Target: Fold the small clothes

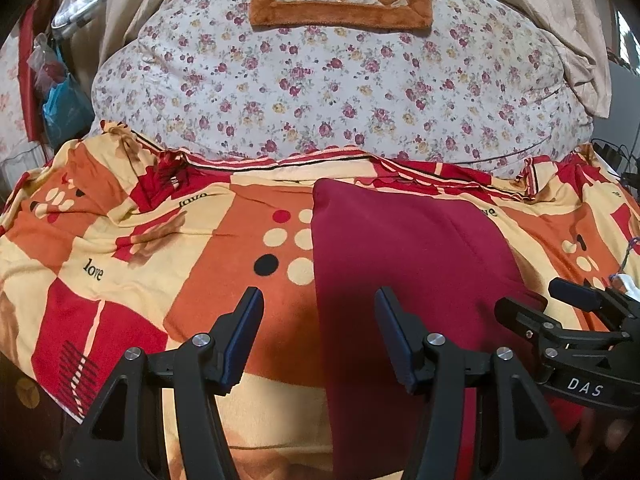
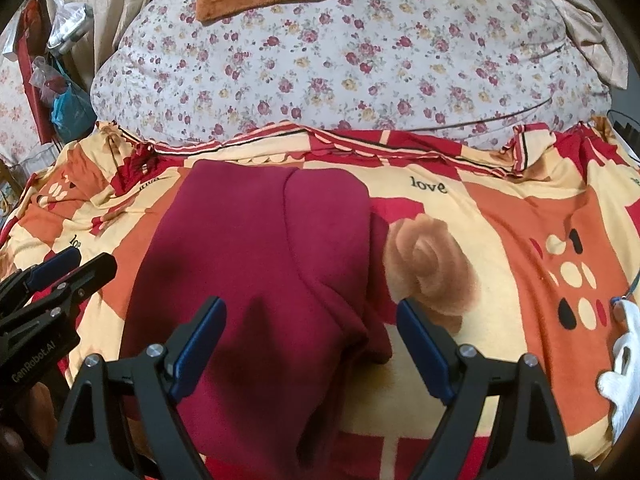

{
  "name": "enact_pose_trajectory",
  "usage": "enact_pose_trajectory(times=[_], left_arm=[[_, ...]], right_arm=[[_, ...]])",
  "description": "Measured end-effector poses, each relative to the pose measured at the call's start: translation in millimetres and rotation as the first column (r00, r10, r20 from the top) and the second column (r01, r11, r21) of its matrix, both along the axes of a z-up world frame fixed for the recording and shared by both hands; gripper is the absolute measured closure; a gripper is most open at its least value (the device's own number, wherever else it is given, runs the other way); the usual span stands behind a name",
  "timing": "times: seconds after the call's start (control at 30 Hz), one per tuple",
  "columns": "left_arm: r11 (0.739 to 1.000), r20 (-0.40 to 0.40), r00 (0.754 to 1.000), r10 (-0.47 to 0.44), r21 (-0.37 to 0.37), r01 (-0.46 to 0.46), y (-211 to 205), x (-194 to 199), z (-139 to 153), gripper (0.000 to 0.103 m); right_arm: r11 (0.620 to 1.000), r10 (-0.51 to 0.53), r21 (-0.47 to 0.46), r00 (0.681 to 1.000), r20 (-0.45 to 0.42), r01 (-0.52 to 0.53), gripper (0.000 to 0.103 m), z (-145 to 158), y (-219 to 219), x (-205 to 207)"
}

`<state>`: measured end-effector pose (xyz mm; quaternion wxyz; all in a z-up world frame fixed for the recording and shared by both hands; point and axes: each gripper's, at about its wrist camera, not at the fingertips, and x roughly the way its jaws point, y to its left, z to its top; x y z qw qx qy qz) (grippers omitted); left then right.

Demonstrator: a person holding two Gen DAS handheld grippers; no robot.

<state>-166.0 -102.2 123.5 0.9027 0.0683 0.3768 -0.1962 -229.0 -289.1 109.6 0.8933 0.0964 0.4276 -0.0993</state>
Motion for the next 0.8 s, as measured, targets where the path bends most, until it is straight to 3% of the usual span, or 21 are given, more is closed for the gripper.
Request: enact_pose_trajectory(times=[0.6, 0.8], left_arm=[[0.999, -0.019, 0.999, -0.027, -0.022, 0.027, -6, 9, -7, 0.066], [0.998, -0.039, 0.999, 0.014, -0.053, -0.017, 12, 29, -9, 0.066]], right_arm=[[1.0, -0.001, 0.006, 1.0, -0.015, 0.001, 0.013, -5, -5, 11], [1.0, -0.018, 0.005, 1.0, -0.018, 0.018, 0.013, -6, -16, 12]])
